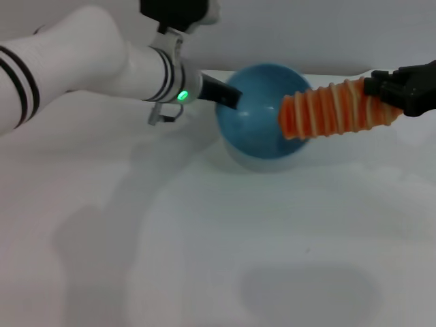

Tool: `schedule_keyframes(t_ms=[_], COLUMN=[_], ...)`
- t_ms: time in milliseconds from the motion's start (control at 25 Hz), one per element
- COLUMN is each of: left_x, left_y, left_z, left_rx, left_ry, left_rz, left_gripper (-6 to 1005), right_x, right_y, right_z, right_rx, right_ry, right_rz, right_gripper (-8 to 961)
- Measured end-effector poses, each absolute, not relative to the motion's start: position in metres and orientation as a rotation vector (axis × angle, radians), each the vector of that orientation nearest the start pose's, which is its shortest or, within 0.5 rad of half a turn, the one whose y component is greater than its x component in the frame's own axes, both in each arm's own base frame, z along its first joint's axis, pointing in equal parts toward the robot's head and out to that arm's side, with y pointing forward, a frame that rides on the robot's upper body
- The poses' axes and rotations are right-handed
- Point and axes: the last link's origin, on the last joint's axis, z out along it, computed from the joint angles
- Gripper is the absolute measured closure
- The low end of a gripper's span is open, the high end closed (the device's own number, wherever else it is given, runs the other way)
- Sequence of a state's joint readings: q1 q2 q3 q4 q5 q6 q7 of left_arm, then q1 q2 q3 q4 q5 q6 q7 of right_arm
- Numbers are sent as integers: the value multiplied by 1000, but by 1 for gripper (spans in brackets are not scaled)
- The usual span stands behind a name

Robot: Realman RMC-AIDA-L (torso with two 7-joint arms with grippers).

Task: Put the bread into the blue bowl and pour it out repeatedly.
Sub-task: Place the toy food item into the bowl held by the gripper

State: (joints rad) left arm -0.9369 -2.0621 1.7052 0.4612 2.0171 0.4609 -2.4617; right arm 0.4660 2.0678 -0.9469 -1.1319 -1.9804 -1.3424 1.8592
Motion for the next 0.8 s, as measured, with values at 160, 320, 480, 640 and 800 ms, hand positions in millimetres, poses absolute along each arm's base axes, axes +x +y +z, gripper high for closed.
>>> schedule_keyframes(t_ms=[160, 320, 480, 640, 800], left_x=[-168, -164, -161, -160, -159], left_y=[440, 435, 433, 432, 431], left_z=[-101, -105, -106, -107, -108], left_rx=[-2407, -2440, -2458, -2464, -2467], left_ry=[-918, -914, -922, -921, -918], left_rz=[-15, -5, -10, -12, -16], left_gripper=[1000, 1000, 1000, 1000, 1000], right_x=[221, 223, 228, 229, 228], right_y=[375, 377, 379, 382, 386], right_z=[50, 43, 35, 30, 27], right_rx=[-2539, -2551, -2552, -2556, -2543], right_ry=[685, 717, 762, 781, 774], right_rz=[459, 444, 430, 414, 415], right_gripper=[779, 818, 837, 839, 842])
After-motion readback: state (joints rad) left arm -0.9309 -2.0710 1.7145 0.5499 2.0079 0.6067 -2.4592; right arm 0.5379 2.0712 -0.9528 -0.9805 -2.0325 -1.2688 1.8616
